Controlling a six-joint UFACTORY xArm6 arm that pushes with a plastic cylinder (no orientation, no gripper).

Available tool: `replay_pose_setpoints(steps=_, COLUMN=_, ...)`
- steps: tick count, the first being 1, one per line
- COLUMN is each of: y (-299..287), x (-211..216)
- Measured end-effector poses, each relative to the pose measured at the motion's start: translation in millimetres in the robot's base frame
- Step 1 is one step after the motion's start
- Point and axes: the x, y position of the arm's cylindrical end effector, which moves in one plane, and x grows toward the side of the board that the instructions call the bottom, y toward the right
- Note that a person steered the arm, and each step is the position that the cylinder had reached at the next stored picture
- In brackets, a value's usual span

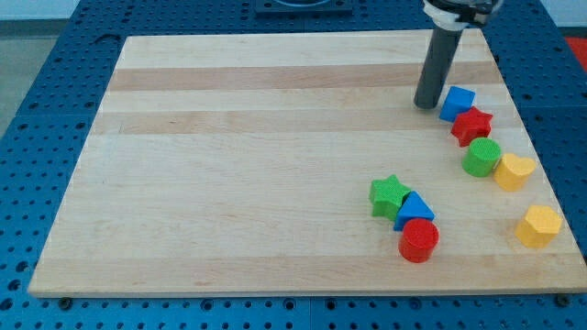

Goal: Point at the yellow heart

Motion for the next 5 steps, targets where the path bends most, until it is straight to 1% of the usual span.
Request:
replay_pose_setpoints(steps=1, y=26, x=-23)
replay_pose_setpoints(steps=2, y=104, x=-26)
replay_pose_setpoints(steps=3, y=177, x=-6)
replay_pose_setpoints(steps=4, y=179, x=21)
replay_pose_setpoints(steps=5, y=166, x=71)
